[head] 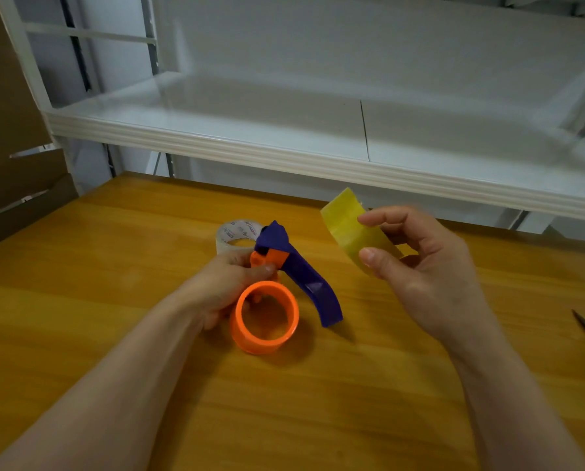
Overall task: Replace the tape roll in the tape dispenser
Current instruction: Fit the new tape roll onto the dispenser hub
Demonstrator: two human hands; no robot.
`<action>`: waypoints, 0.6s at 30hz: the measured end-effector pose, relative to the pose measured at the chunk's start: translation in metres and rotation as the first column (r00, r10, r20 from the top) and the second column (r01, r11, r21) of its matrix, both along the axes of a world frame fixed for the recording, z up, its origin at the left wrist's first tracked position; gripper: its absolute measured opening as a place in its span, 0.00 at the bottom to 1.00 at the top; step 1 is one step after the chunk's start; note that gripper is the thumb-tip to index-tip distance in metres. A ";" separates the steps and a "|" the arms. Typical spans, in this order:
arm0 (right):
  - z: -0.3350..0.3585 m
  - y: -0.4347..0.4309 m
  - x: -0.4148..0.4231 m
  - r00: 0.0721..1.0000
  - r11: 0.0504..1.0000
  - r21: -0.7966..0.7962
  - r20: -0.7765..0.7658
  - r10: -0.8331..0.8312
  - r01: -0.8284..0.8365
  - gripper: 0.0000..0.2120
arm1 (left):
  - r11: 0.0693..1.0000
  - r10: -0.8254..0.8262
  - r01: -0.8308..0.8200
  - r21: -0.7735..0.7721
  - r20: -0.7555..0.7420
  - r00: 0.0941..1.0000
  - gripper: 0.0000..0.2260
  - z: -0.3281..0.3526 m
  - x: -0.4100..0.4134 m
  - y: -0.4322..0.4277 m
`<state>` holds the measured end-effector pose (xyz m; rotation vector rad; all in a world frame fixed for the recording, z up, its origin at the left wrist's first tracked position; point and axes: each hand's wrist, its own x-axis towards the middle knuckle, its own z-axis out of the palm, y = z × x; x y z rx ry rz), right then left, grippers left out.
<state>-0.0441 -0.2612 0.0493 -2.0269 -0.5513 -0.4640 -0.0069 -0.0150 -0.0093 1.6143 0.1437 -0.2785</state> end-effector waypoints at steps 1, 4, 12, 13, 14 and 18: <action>0.001 0.001 -0.002 1.000 1.000 -0.019 0.006 0.018 -0.018 0.21 | 0.999 -0.027 0.027 0.033 0.010 1.000 0.06 -0.001 0.001 -0.001; -0.001 0.009 -0.004 0.995 0.991 -0.090 0.017 0.097 -0.095 0.21 | 0.994 -0.065 0.062 0.086 0.029 0.997 0.16 0.000 0.003 -0.006; -0.006 0.013 -0.002 0.990 0.975 -0.175 -0.049 0.134 -0.140 0.25 | 1.000 -0.030 0.030 -0.002 0.082 0.996 0.12 -0.006 0.013 -0.011; -0.006 0.012 -0.002 0.991 0.974 -0.183 -0.056 0.123 -0.131 0.26 | 0.999 -0.037 0.039 -0.015 0.085 0.996 0.13 -0.006 0.014 -0.012; -0.006 0.012 -0.002 0.993 0.974 -0.192 -0.055 0.109 -0.118 0.28 | 0.999 -0.044 0.046 -0.022 0.089 0.995 0.15 -0.006 0.015 -0.011; -0.004 0.013 -0.003 0.998 0.969 -0.238 -0.029 0.057 -0.062 0.32 | 0.998 -0.054 0.056 -0.014 0.131 0.990 0.17 -0.006 0.015 -0.005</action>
